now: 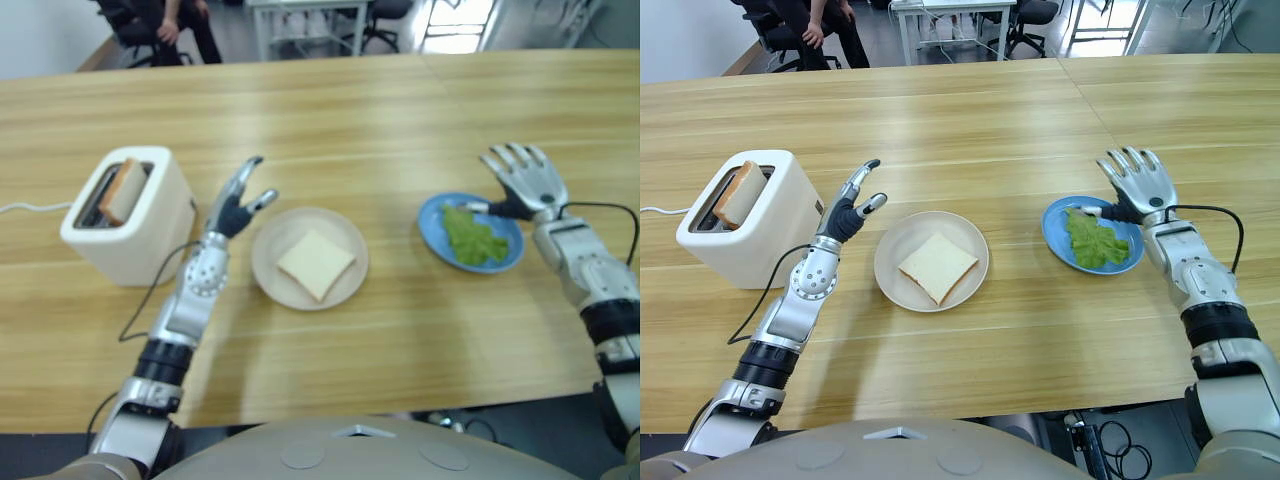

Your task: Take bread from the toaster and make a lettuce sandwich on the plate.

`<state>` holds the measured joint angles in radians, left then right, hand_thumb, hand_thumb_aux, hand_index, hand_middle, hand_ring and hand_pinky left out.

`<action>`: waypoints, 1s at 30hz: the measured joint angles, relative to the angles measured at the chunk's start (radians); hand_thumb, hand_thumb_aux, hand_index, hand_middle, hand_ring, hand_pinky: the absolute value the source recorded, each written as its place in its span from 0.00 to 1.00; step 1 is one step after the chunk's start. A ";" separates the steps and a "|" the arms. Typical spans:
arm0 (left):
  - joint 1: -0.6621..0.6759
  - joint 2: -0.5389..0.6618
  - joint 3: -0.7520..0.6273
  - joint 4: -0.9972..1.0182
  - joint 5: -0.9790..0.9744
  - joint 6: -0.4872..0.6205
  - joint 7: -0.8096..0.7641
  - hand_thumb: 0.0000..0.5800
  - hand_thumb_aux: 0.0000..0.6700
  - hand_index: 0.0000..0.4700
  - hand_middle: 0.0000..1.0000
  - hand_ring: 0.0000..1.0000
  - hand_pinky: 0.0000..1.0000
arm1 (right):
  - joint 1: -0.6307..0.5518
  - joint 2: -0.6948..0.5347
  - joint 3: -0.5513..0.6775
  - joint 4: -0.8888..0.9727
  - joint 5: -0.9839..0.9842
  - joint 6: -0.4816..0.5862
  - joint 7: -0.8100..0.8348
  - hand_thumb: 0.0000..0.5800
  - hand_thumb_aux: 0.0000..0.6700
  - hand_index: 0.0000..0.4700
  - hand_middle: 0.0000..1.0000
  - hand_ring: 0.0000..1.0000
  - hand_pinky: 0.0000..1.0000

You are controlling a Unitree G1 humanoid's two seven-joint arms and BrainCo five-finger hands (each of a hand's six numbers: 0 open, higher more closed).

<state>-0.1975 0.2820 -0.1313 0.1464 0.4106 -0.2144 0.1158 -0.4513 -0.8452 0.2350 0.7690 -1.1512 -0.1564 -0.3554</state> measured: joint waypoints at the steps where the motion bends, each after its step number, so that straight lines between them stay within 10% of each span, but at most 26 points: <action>1: 0.002 -0.003 0.000 0.003 0.000 -0.011 0.006 0.00 0.00 0.00 0.00 0.00 0.00 | -0.016 0.000 0.028 0.069 -0.009 -0.002 -0.012 0.00 0.00 0.00 0.00 0.00 0.00; 19: 0.005 -0.013 0.001 0.003 0.017 -0.051 0.038 0.00 0.00 0.00 0.00 0.00 0.00 | -0.109 0.044 0.274 0.438 0.062 -0.028 -0.133 0.00 0.00 0.00 0.00 0.00 0.00; 22: 0.005 -0.014 0.001 0.003 0.017 -0.051 0.038 0.00 0.00 0.00 0.00 0.00 0.00 | -0.109 0.044 0.287 0.437 0.076 -0.030 -0.137 0.76 0.51 0.50 0.00 0.00 0.00; 30: 0.005 -0.018 0.000 0.003 0.020 -0.052 0.038 0.00 0.00 0.00 0.00 0.00 0.00 | -0.116 0.052 0.322 0.421 0.107 -0.037 -0.149 0.99 0.89 0.87 0.00 0.00 0.00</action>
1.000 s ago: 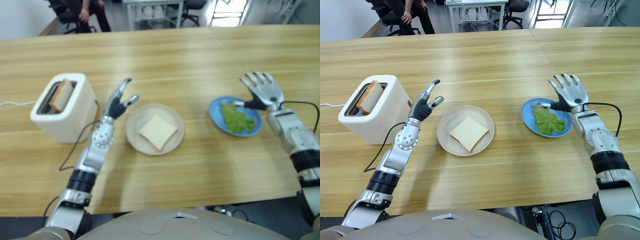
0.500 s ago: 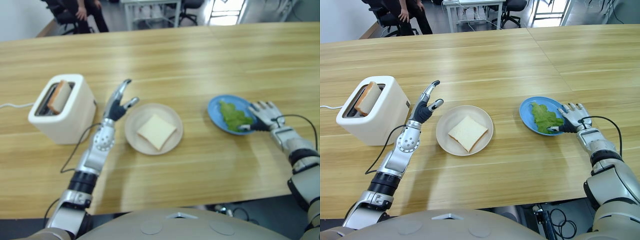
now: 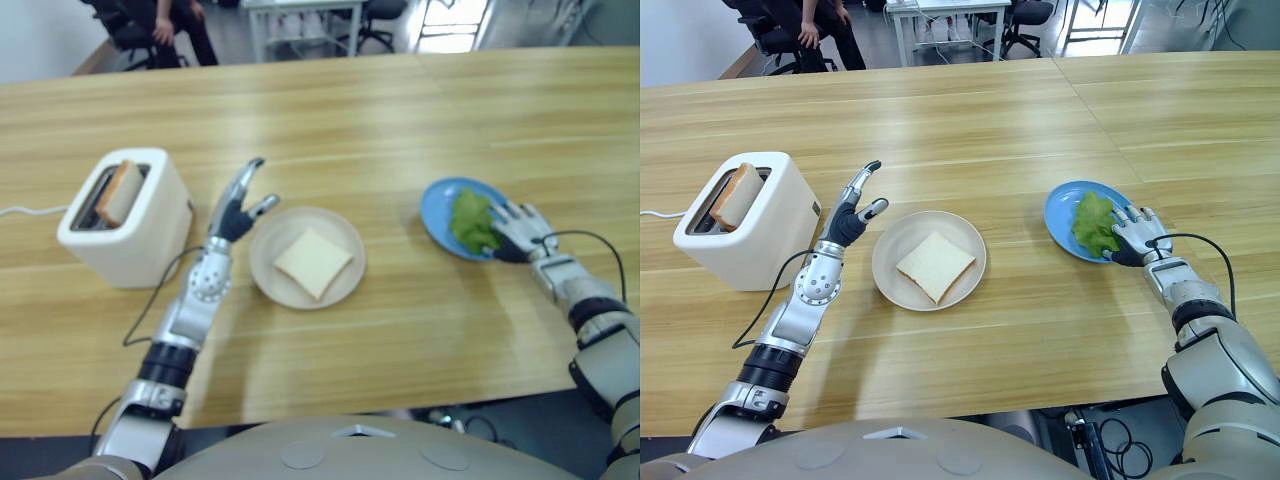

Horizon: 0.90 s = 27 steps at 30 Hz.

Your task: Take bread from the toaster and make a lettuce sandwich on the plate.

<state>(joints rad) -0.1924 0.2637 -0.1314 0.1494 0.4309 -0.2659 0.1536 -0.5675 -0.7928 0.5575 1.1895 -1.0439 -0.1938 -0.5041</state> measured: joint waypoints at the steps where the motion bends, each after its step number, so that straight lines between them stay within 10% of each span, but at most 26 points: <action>1: 0.000 0.000 0.000 0.000 0.001 0.000 0.000 0.00 0.00 0.00 0.00 0.00 0.00 | 0.000 0.000 0.001 -0.001 0.004 -0.002 0.000 0.99 0.90 0.88 0.00 0.00 0.00; 13: 0.009 -0.004 -0.006 0.000 0.005 0.000 0.000 0.00 0.00 0.00 0.00 0.00 0.00 | 0.001 -0.003 0.022 0.000 0.059 -0.025 0.006 1.00 1.00 0.98 0.00 0.00 0.00; 15: 0.011 -0.006 -0.010 0.000 0.005 0.000 0.000 0.00 0.00 0.00 0.00 0.00 0.00 | 0.007 -0.009 0.020 -0.004 0.075 -0.037 0.006 1.00 1.00 0.98 0.98 0.98 0.98; 27: 0.015 -0.003 -0.002 0.003 0.004 -0.005 0.008 0.00 0.00 0.00 0.00 0.00 0.00 | 0.147 -0.145 -0.109 -0.345 0.188 -0.057 -0.004 1.00 1.00 0.98 1.00 1.00 1.00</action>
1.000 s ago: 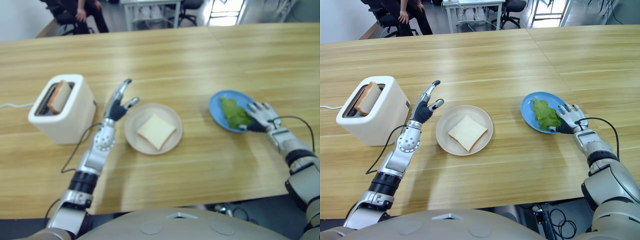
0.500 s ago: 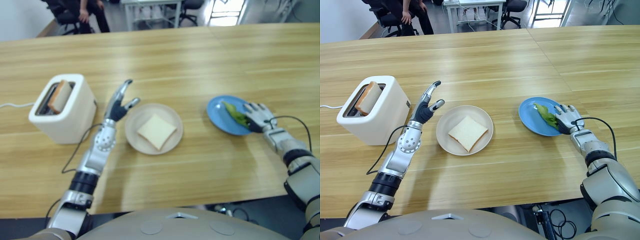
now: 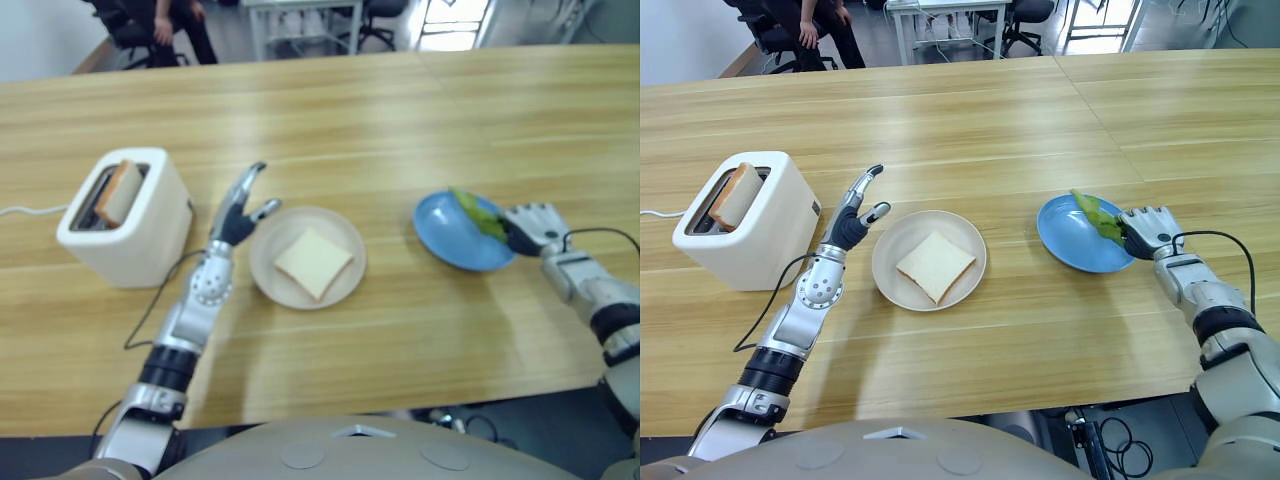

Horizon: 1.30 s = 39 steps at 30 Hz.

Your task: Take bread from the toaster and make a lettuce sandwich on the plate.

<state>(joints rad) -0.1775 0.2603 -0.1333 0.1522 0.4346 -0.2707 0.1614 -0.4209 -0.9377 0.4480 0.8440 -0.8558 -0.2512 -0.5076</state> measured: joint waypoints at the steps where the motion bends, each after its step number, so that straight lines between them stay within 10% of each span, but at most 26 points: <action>1: -0.001 0.001 0.004 0.002 -0.001 -0.001 0.003 0.00 0.00 0.00 0.00 0.00 0.00 | 0.026 -0.013 -0.023 -0.062 0.007 0.006 0.004 1.00 1.00 0.98 1.00 1.00 1.00; 16: -0.033 0.004 0.056 0.087 -0.061 -0.024 0.013 0.00 0.00 0.00 0.00 0.00 0.00 | 0.158 0.095 -0.168 -0.773 -0.018 0.135 0.243 1.00 1.00 0.98 1.00 1.00 1.00; 25: -0.055 0.005 0.082 0.154 -0.090 -0.048 0.013 0.00 0.00 0.00 0.00 0.00 0.00 | 0.066 0.403 0.052 -0.763 -0.139 0.095 0.337 1.00 1.00 0.98 1.00 1.00 1.00; 39: -0.056 0.004 0.082 0.172 -0.089 -0.052 0.013 0.00 0.00 0.00 0.00 0.00 0.00 | 0.104 0.440 0.143 -0.704 -0.220 0.064 0.387 1.00 1.00 0.98 1.00 1.00 1.00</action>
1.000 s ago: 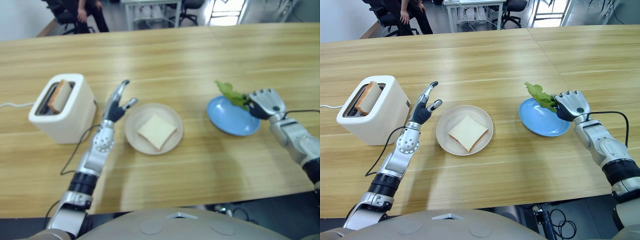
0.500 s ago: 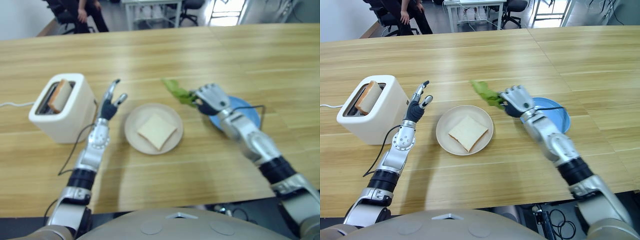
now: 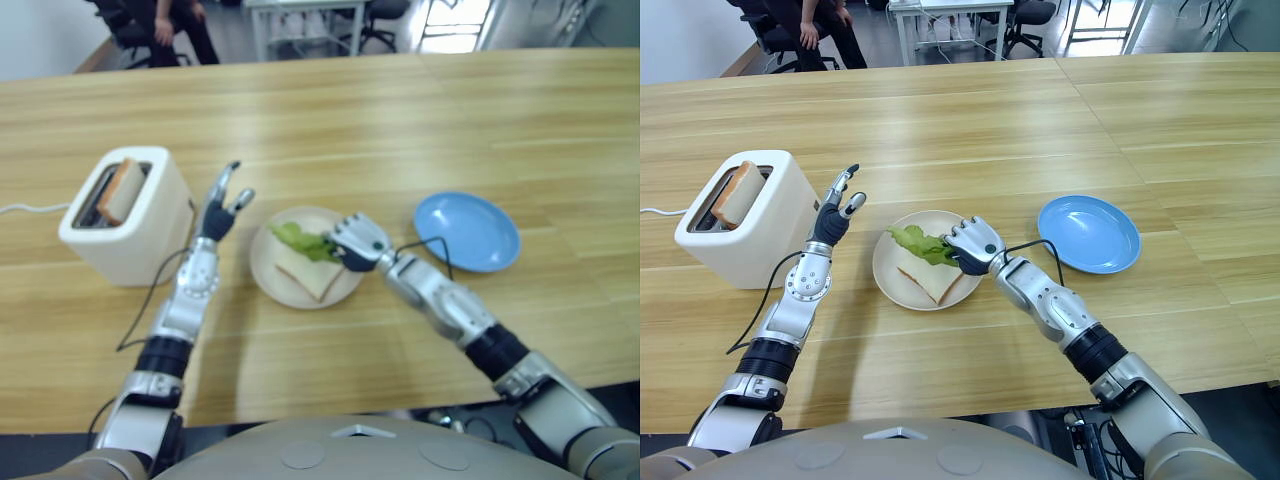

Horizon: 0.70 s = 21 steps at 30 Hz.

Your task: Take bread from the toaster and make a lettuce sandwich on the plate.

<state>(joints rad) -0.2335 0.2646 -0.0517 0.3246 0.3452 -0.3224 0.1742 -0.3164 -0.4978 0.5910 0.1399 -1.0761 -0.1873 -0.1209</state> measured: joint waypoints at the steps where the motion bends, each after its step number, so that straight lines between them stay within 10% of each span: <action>1: 0.000 0.000 0.000 0.000 0.000 0.000 0.000 0.00 0.00 0.00 0.00 0.00 0.00 | 0.002 -0.003 0.000 0.000 -0.003 0.000 0.005 1.00 1.00 0.98 1.00 1.00 1.00; 4: 0.000 -0.001 -0.001 0.000 0.002 0.000 0.000 0.00 0.00 0.00 0.00 0.00 0.00 | 0.003 -0.013 0.000 -0.003 -0.014 -0.001 0.014 1.00 1.00 0.98 1.00 1.00 1.00; 6: 0.000 -0.001 -0.001 0.001 0.003 0.000 0.000 0.00 0.00 0.00 0.00 0.00 0.00 | 0.003 -0.016 0.000 -0.006 -0.023 -0.002 0.021 1.00 0.94 0.92 0.49 0.49 0.49; 7: 0.000 -0.001 -0.001 0.001 0.003 0.000 0.000 0.00 0.00 0.00 0.00 0.00 0.00 | 0.003 -0.016 0.001 -0.010 -0.035 -0.002 0.025 0.77 0.52 0.51 0.00 0.00 0.00; 10: 0.000 -0.001 -0.001 0.002 0.003 0.000 0.000 0.00 0.00 0.00 0.00 0.00 0.00 | 0.003 -0.020 0.004 -0.032 -0.057 -0.003 0.035 0.00 0.00 0.00 0.00 0.00 0.00; 21: 0.000 -0.001 -0.001 0.007 0.003 0.000 0.000 0.00 0.00 0.00 0.00 0.00 0.00 | 0.030 -0.072 -0.018 -0.125 -0.078 0.000 0.102 0.00 0.00 0.00 0.00 0.00 0.00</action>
<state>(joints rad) -0.2335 0.2641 -0.0531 0.3321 0.3486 -0.3224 0.1739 -0.2861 -0.5698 0.5734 0.0145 -1.1544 -0.1873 -0.0184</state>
